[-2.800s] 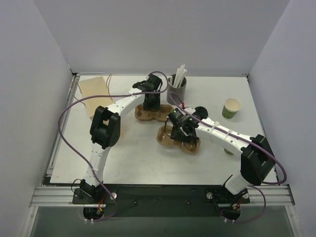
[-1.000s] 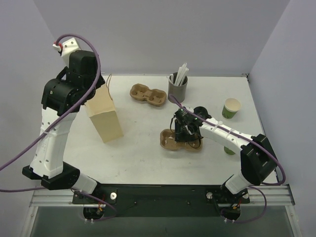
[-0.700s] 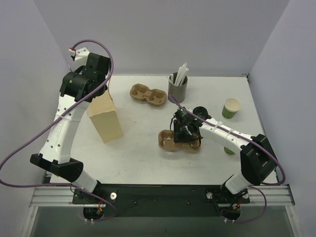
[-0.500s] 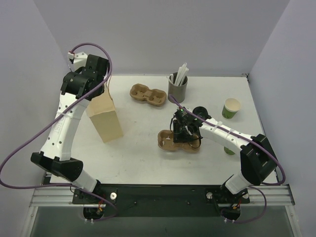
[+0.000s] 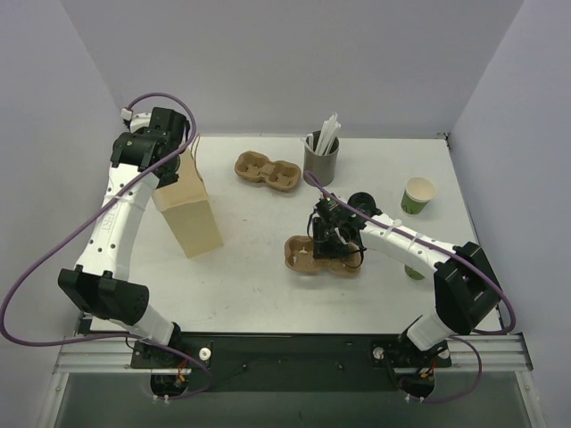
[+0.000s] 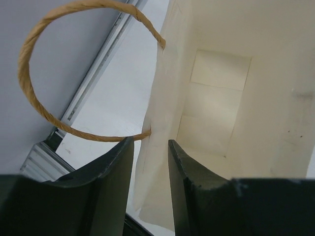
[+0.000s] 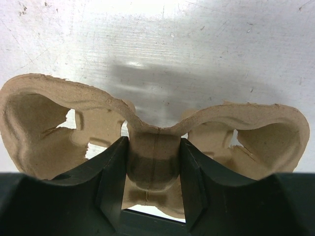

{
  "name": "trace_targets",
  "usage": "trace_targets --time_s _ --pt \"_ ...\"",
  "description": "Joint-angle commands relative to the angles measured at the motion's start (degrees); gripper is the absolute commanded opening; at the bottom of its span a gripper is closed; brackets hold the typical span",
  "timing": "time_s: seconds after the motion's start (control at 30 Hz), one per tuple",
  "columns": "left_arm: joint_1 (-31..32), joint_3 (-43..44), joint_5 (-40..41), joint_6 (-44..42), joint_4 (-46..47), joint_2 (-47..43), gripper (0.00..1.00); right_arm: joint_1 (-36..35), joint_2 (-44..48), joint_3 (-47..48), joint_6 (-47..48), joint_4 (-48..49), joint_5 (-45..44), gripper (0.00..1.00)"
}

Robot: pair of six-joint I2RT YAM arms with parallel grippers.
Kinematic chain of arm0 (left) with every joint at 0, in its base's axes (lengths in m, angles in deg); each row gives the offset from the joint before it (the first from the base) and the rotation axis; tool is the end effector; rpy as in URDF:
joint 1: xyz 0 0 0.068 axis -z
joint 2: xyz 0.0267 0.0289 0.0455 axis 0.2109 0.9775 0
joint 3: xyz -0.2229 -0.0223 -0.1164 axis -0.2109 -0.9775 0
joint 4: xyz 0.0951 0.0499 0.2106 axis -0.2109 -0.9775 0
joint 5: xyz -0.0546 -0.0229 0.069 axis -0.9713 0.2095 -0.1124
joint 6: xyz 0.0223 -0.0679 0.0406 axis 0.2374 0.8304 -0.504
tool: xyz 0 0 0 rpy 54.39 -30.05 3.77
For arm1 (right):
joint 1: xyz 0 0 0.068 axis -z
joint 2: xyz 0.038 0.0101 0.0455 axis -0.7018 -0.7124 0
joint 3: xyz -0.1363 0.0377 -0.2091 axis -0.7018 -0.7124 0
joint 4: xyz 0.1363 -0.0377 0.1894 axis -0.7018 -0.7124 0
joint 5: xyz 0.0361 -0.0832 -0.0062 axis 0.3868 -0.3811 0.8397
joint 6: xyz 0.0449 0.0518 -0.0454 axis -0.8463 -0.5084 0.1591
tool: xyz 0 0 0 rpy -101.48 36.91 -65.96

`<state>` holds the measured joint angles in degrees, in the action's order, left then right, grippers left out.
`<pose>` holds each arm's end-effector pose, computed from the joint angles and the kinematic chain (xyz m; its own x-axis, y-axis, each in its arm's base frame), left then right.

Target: Pack the takeout coffee

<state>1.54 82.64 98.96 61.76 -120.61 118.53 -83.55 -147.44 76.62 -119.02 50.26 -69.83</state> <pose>0.2773 -0.0209 0.3667 -0.6298 -0.2885 -0.7212 -0.5722 0.8002 0.1796 0.2445 0.2028 0.1849 -0.8856 0.0158 -0.4642 -0.1807 0.9090 0.3756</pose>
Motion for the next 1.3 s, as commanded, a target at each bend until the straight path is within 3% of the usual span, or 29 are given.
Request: trace_targets --time_s 0.0,0.53,0.7,1.27 --pt "-2.0 -0.6 -1.2 -2.2 2.1 0.3 0.44 0.1 1.3 -0.1 0.3 -0.4 0.0 0.38" --pt "-3.7 4.0 -5.2 -7.6 7.9 1.0 0.47 0.5 0.3 0.9 0.2 -0.4 -0.1 0.38" --pt "-3.8 5.5 -3.1 -8.9 6.8 2.1 0.47 0.4 -0.1 1.2 0.2 -0.4 0.1 0.38" --pt "-7.3 1.1 -3.8 -11.7 10.8 5.1 0.42 0.7 0.5 0.6 0.6 -0.5 0.0 0.38"
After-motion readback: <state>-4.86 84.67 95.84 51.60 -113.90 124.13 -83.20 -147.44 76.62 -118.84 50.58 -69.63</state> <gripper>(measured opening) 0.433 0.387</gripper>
